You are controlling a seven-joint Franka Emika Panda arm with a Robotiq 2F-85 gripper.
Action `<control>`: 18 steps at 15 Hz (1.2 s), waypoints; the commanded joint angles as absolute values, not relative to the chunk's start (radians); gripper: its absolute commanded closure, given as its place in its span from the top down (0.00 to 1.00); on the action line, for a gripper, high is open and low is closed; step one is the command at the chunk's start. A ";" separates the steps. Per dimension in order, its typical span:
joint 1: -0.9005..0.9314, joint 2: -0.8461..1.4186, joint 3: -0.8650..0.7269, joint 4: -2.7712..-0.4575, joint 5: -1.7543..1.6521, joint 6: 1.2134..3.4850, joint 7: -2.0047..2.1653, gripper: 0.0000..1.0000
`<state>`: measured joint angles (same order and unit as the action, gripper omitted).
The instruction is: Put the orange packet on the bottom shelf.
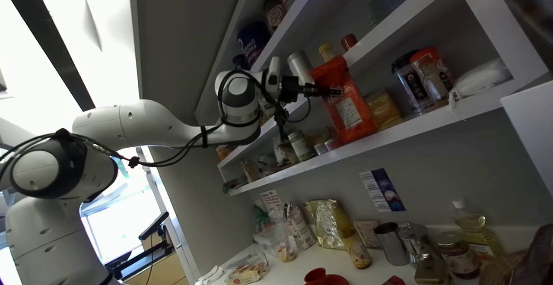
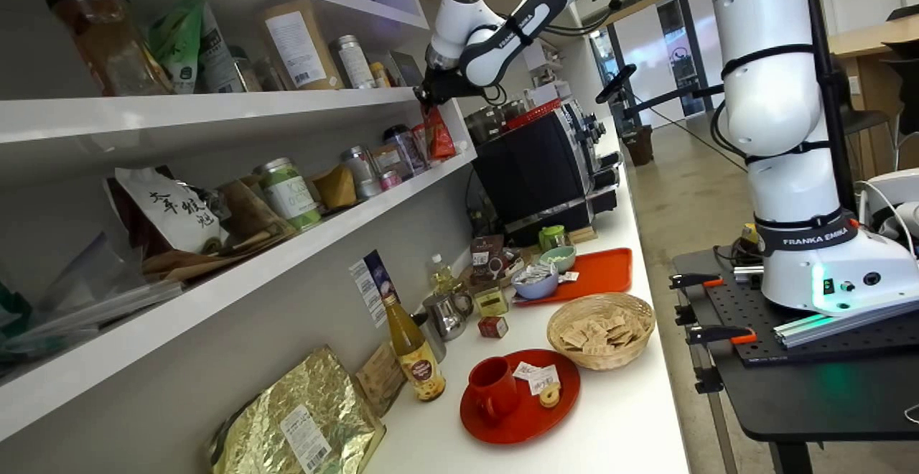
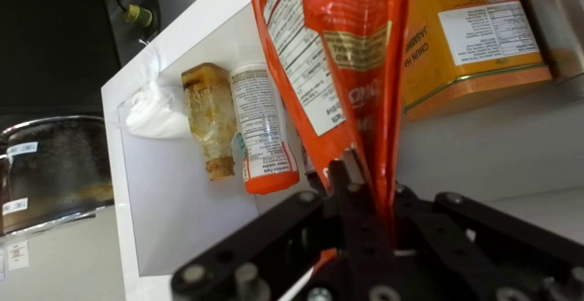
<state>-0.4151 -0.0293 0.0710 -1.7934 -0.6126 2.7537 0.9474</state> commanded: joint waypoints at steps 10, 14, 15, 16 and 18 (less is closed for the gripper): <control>-0.390 0.198 0.112 -1.517 -0.543 2.719 0.948 0.00; -0.394 0.209 0.101 -1.498 -0.567 2.697 0.937 0.00; -0.397 0.211 0.104 -1.496 -0.551 2.691 0.916 0.00; -0.400 0.217 0.111 -1.495 -0.524 2.683 0.884 0.00; -0.408 0.220 0.118 -1.494 -0.468 2.676 0.812 0.01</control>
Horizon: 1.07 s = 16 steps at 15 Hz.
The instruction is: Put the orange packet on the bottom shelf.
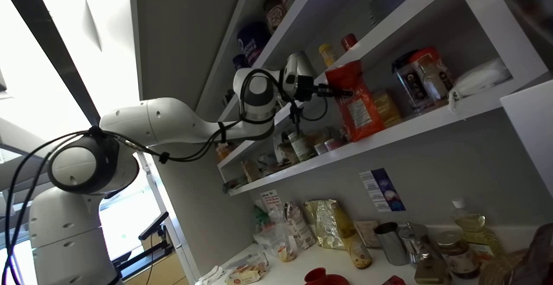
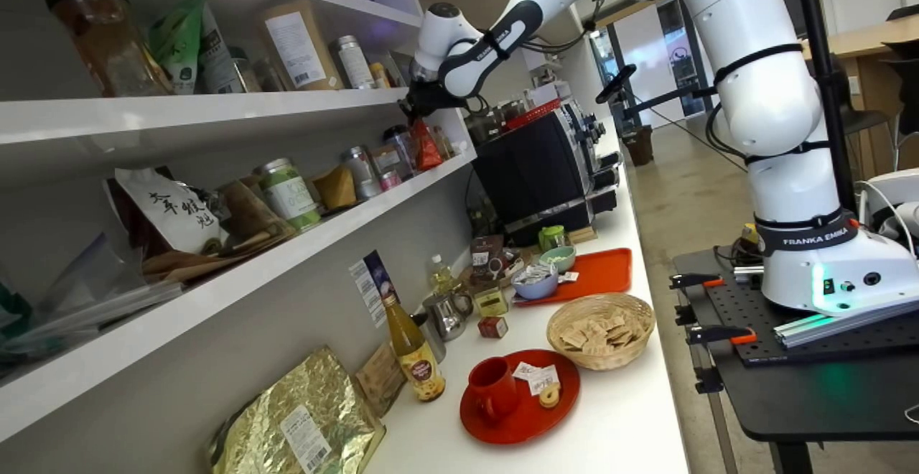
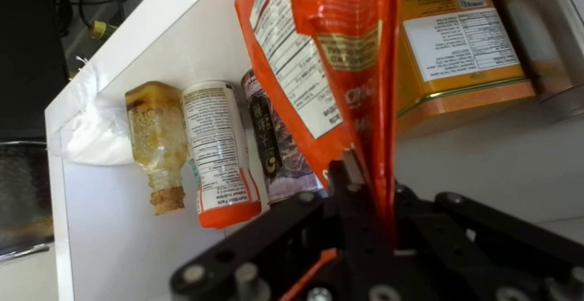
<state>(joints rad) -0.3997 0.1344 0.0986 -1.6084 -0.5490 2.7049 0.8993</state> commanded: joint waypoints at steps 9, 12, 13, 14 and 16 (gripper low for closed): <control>-0.222 0.277 -0.128 -1.416 -0.140 2.682 0.405 0.01; -0.253 0.294 -0.100 -1.395 -0.134 2.697 0.372 0.01; -0.252 0.298 -0.102 -1.389 -0.134 2.699 0.367 0.01; -0.253 0.300 -0.100 -1.387 -0.136 2.695 0.368 0.04; -0.253 0.298 -0.102 -1.391 -0.140 2.698 0.366 0.29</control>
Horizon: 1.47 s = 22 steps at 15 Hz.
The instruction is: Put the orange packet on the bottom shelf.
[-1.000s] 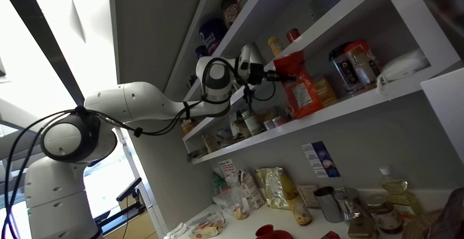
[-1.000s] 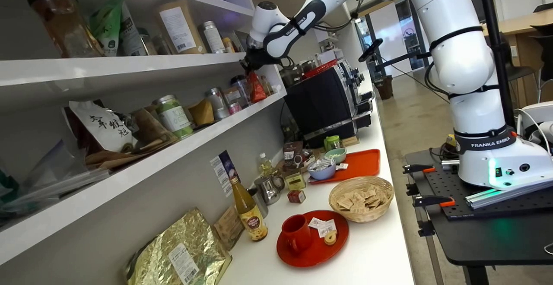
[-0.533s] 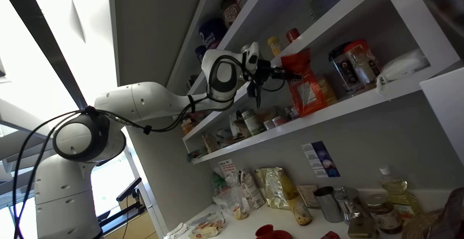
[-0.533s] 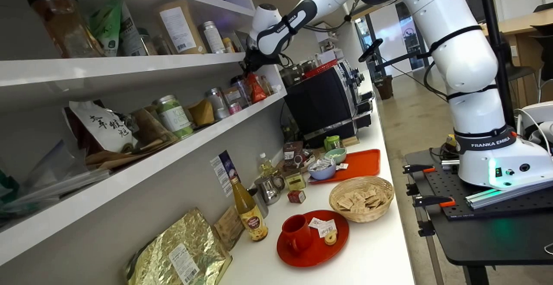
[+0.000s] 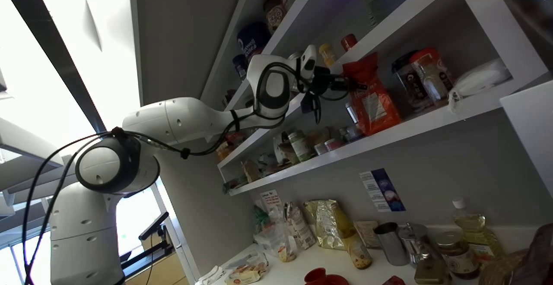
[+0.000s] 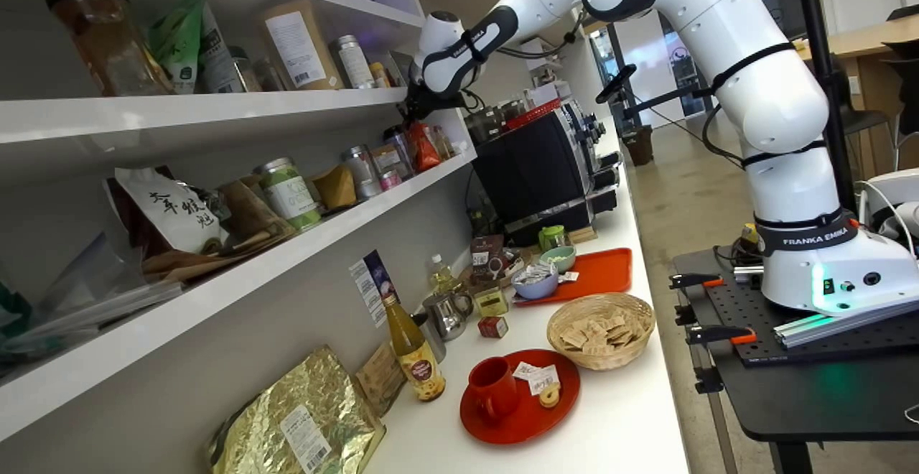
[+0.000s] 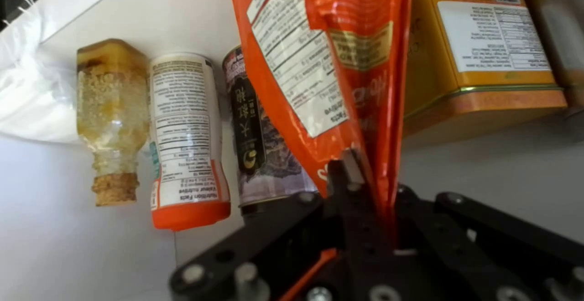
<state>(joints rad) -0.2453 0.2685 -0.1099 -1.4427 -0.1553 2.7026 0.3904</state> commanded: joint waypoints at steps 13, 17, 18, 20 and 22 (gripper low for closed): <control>-0.240 0.112 -0.074 -1.620 -0.153 2.652 0.327 1.00; -0.235 -0.015 -0.090 -1.730 -0.250 2.649 0.369 1.00; -0.239 -0.044 -0.087 -1.751 -0.257 2.636 0.361 1.00; -0.243 -0.100 -0.082 -1.794 -0.271 2.616 0.352 1.00; -0.239 -0.147 -0.077 -1.832 -0.252 2.599 0.339 1.00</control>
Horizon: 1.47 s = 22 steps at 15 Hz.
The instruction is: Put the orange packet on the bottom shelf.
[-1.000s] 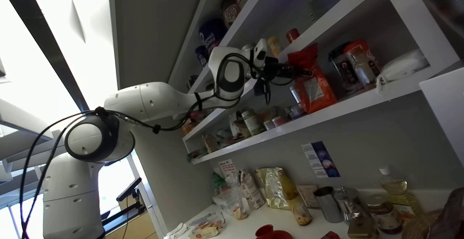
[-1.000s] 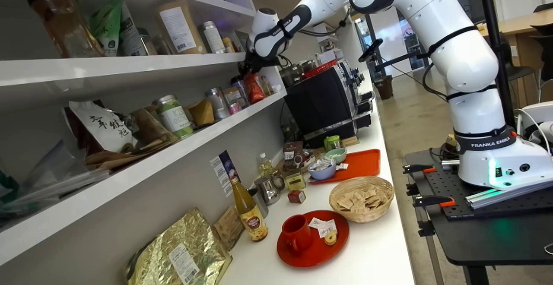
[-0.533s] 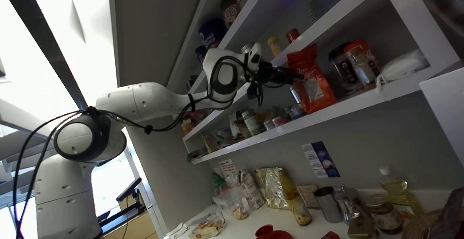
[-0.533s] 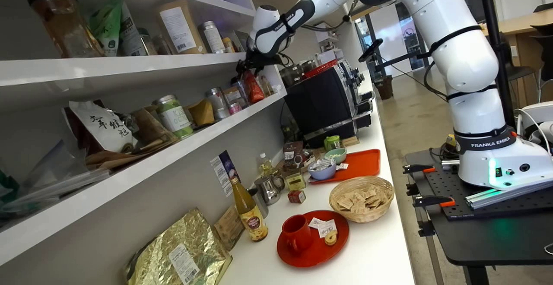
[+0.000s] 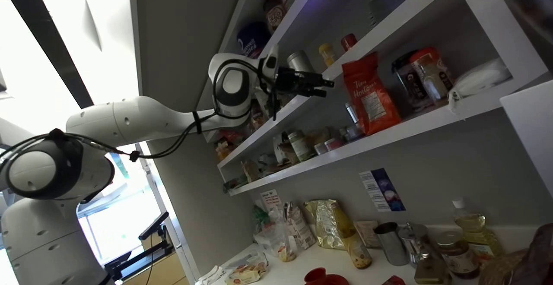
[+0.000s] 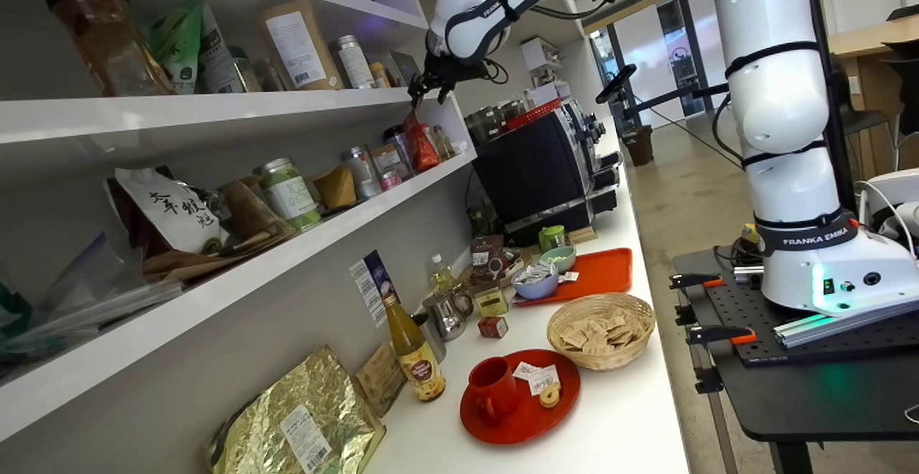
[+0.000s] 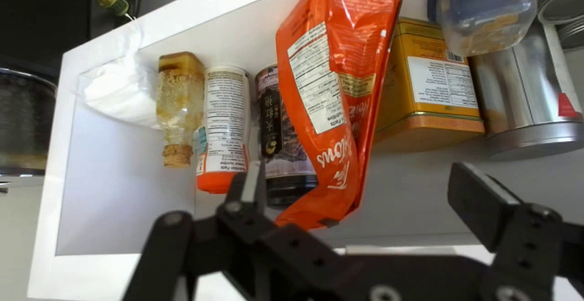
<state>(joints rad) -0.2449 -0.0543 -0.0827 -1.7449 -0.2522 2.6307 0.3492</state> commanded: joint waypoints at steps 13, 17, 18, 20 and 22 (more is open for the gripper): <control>-0.112 -0.416 0.033 -2.204 -0.179 2.318 0.310 1.00; -0.061 -0.463 0.131 -2.326 -0.160 2.343 0.378 1.00; -0.042 -0.469 0.149 -2.355 -0.133 2.374 0.405 1.00; -0.028 -0.490 0.192 -2.402 -0.100 2.457 0.515 1.00; -0.041 -0.502 0.246 -2.445 -0.090 2.553 0.650 1.00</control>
<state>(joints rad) -0.0311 -0.4549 0.1939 -2.3709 -0.1234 2.4462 0.5105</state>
